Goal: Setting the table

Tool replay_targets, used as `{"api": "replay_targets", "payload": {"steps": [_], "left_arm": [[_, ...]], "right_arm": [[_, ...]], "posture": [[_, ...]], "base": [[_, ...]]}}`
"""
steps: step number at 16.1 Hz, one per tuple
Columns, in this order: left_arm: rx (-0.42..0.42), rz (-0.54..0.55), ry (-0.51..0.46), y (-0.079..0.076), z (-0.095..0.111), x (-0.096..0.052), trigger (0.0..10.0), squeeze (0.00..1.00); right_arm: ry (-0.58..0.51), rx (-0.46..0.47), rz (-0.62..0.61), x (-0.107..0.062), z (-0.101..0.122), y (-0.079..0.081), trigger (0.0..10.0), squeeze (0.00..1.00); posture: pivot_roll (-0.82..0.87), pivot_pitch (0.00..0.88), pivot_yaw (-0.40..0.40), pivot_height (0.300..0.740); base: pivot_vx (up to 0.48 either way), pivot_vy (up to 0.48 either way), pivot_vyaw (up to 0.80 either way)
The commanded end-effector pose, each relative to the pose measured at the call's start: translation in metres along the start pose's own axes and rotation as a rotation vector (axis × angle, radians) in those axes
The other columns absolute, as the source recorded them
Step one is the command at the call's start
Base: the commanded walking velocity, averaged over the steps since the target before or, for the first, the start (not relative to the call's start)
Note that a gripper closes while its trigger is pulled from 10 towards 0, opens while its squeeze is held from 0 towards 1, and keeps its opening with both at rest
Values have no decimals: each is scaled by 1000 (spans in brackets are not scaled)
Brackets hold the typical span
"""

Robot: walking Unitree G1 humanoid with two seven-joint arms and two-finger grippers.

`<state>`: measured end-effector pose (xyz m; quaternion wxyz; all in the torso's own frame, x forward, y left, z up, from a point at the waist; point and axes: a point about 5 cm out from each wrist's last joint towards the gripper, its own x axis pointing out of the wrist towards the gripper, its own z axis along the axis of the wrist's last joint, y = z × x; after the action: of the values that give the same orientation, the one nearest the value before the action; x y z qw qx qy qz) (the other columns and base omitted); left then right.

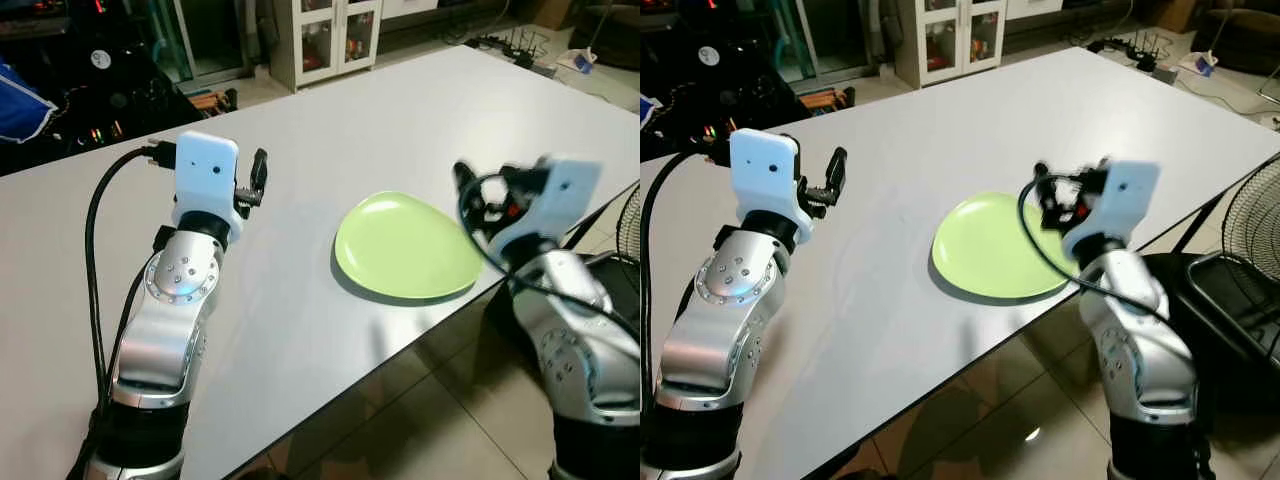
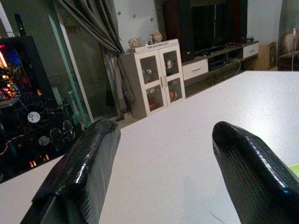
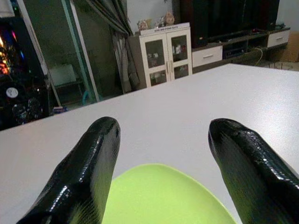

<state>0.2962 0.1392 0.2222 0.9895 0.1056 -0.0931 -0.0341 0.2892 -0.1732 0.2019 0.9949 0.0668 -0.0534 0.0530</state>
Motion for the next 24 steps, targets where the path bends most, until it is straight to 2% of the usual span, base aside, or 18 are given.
{"api": "replay_targets", "payload": {"steps": [1,3,12,17,21,24], "left_arm": [[25,14,7,2,0,-3,10000,0],[49,26,20,3,-7,-5,10000,0],[68,6,18,1,-9,-4,10000,0],[73,-5,21,-2,-10,-3,10000,0],[68,-22,10,-10,-8,-2,10000,0],[77,-13,9,-3,-8,-3,10000,0]], "right_arm": [[-23,-13,-1,-3,5,4,10000,0],[-42,-26,34,-5,6,11,10000,0],[-12,-3,29,-11,-4,15,10000,0],[-23,-7,45,-8,-2,19,10000,0],[-18,-3,39,-8,-2,17,10000,0],[-10,-11,59,-6,-5,22,10000,0]], "posture": [[-33,0,15,740],[-39,0,17,740],[-47,0,31,740],[-58,0,22,740],[-55,0,23,740],[-43,0,15,740]], "base": [[0,0,0],[0,0,0],[0,0,0],[-355,0,0],[-351,0,0],[-302,0,0]]}}
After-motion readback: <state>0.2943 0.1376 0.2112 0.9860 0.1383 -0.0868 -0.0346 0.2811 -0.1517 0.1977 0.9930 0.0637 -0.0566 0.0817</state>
